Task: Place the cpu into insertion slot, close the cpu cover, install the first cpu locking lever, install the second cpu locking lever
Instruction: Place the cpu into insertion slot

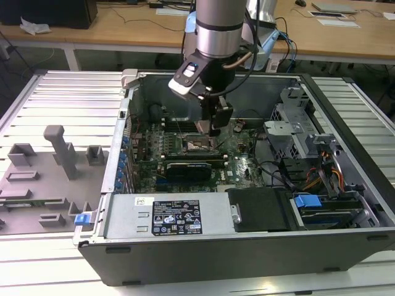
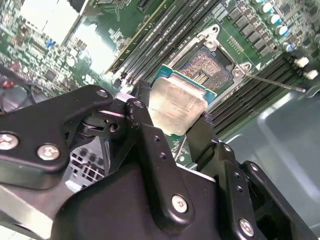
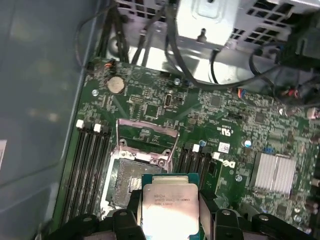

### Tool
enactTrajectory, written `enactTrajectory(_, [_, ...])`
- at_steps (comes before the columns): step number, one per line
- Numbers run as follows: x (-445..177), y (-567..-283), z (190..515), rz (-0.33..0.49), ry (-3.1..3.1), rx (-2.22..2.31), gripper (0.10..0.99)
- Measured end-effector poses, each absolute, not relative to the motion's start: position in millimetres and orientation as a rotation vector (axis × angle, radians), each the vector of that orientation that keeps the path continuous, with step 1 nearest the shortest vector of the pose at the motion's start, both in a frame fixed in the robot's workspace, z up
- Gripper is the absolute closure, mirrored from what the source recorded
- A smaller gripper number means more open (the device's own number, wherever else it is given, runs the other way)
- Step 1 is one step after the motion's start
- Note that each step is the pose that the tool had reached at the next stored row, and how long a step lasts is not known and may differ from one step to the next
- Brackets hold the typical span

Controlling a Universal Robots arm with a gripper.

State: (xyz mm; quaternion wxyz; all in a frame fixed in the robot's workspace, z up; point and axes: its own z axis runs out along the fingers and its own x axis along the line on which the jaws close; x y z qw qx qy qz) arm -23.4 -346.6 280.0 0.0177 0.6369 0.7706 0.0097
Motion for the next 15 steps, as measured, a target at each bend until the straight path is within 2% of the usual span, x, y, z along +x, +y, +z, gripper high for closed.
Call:
enactTrajectory(8, [-25,-347,276,0.031,2.284,2.1,0.545])
enactTrajectory(15, [-37,-347,271,0.099,2.246,2.066,0.545])
